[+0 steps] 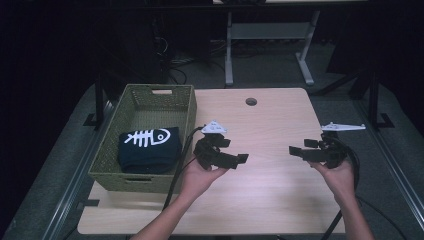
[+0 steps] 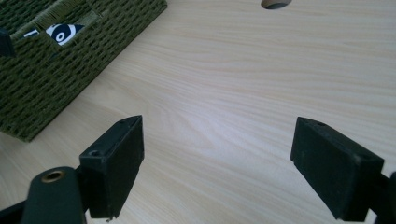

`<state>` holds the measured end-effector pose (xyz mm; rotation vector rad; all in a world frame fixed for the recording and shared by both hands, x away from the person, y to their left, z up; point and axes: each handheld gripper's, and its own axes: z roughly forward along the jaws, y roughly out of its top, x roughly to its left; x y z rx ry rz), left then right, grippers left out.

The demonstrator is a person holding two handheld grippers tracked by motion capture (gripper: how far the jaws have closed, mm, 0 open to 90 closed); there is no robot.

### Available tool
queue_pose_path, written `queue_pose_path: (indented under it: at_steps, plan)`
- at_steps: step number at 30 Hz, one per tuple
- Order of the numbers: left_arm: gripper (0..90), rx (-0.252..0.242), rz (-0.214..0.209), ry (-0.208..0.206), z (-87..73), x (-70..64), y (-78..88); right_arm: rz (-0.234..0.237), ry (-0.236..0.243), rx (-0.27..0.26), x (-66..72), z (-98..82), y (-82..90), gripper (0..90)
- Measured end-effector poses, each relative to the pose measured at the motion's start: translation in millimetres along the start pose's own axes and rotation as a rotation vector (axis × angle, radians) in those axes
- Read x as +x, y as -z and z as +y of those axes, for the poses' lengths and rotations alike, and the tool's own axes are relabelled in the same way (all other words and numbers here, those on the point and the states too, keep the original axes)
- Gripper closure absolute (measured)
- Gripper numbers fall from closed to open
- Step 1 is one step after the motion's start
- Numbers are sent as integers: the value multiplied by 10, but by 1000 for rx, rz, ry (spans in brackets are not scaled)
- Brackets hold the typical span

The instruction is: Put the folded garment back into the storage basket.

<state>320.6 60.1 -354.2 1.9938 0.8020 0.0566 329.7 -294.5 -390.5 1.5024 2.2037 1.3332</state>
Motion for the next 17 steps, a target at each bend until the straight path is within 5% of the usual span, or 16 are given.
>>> queue_pose_path:
  at_steps: [17]
  plan:
    - [173,25,-66,7,-288,-178,-128,-27,-20,-13,-36,-411,149,171]
